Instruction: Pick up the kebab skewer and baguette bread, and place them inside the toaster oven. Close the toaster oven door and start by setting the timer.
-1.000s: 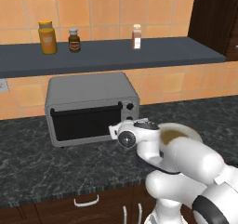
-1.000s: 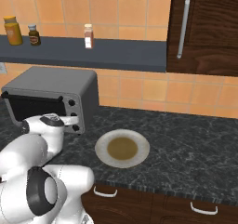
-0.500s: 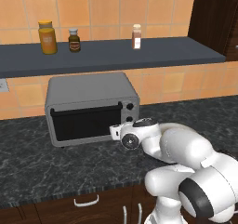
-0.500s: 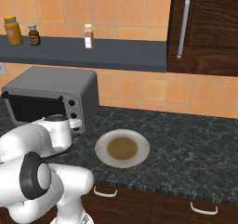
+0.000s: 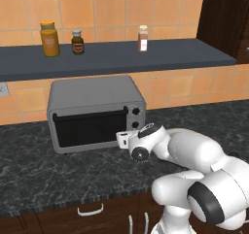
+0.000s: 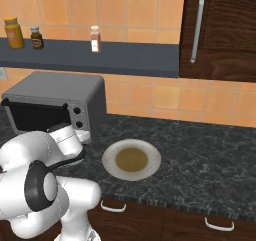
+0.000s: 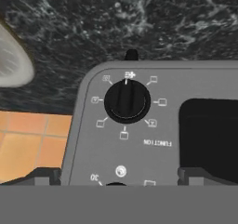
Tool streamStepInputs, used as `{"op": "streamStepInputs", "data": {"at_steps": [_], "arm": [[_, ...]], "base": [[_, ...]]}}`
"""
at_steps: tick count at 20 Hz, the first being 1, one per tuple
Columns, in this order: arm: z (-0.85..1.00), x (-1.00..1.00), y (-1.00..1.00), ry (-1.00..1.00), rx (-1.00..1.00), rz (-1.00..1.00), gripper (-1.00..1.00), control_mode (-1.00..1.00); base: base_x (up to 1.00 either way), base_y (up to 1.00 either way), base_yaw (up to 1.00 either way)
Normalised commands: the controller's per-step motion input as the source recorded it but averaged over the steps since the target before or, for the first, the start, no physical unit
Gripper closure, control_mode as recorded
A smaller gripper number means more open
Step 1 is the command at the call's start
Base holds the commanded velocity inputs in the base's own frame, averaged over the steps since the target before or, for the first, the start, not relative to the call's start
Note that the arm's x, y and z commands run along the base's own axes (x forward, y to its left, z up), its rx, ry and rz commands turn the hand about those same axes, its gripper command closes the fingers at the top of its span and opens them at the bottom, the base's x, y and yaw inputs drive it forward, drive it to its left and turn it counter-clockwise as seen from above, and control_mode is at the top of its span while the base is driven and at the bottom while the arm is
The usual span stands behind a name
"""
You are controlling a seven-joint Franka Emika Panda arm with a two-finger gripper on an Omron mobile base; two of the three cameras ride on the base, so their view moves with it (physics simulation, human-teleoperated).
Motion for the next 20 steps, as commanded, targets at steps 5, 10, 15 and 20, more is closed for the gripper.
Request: {"op": "streamStepInputs", "data": {"at_steps": [5,10,15,20], "arm": [[0.0,0.04,0.0,-0.01,0.03,0.0,-1.0,-1.0],[0.1,0.01,0.0,-0.03,0.02,0.0,-1.0,-1.0],[0.23,0.0,0.0,-0.03,0.01,0.0,-1.0,-1.0],[0.1,0.01,0.0,-0.03,0.0,0.0,-1.0,-1.0]], "base": [[0.0,0.0,0.0],[0.0,0.0,0.0],[0.0,0.0,0.0],[0.0,0.0,0.0]]}}
